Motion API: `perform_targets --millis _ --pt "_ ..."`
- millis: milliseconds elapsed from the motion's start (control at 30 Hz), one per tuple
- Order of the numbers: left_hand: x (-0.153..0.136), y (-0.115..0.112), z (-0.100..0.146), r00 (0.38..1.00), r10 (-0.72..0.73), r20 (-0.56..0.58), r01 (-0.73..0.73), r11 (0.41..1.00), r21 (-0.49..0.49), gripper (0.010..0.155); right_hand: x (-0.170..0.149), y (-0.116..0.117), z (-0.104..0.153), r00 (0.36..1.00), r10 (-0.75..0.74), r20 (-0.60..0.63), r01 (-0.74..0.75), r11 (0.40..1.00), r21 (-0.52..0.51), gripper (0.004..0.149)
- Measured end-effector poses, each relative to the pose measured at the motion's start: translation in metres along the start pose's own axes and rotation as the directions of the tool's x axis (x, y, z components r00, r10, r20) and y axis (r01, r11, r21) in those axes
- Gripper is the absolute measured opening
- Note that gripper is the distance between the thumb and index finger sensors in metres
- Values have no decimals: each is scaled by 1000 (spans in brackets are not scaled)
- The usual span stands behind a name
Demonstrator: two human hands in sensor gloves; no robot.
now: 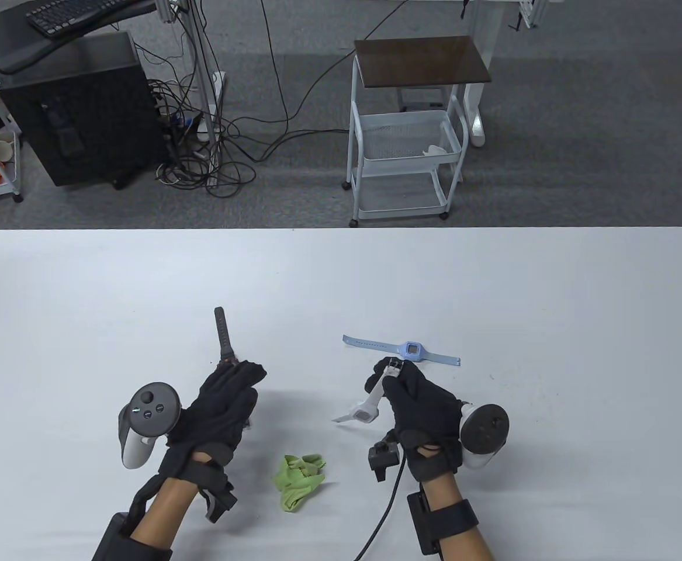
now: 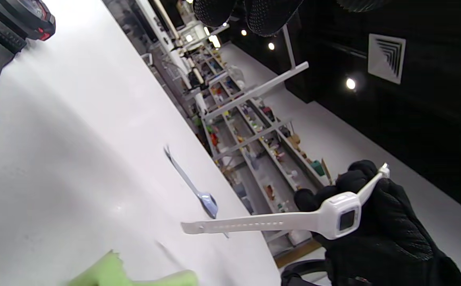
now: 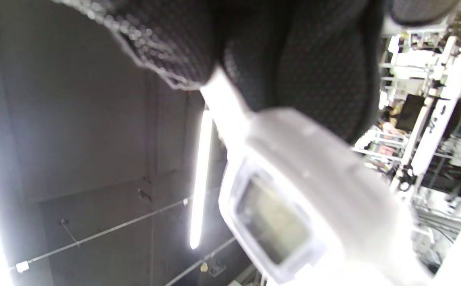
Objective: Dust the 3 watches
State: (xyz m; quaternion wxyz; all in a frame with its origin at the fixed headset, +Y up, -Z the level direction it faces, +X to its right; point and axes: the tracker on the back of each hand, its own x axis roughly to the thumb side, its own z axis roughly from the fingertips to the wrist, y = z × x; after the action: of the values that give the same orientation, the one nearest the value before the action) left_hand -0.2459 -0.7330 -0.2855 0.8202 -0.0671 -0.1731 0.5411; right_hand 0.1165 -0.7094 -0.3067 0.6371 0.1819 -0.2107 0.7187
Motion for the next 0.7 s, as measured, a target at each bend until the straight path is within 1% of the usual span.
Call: perform_targets --millis 100,167,300,333,433,500,600,700 --pt "-2 -1 0 1000 23 -5 -23 1000 8 68 -5 15 -14 998 4 -65 2 995 100 47" --pt "-3 -2 0 999 32 -7 -32 999 7 68 -12 26 -27 991 26 -130 -4 986 164 47" --pt "-2 -3 0 999 44 -8 -44 999 4 68 -28 53 -52 962 65 -266 16 957 290 47" --pt "-2 -3 0 999 49 -7 -49 999 7 68 -34 64 -61 949 88 -302 17 945 326 47" --pt "-2 -2 0 998 66 -5 -66 998 19 68 -46 82 -78 932 146 -332 -12 927 374 47" --pt "-2 0 0 997 81 -5 -81 996 30 68 -56 95 -89 924 178 -338 -39 924 380 47" --pt "-2 2 1 995 104 1 -104 993 48 68 -72 112 -103 903 197 -383 -35 920 390 47" --pt "-2 3 1 994 109 2 -109 993 53 68 -87 124 -112 885 231 -404 -58 917 395 47"
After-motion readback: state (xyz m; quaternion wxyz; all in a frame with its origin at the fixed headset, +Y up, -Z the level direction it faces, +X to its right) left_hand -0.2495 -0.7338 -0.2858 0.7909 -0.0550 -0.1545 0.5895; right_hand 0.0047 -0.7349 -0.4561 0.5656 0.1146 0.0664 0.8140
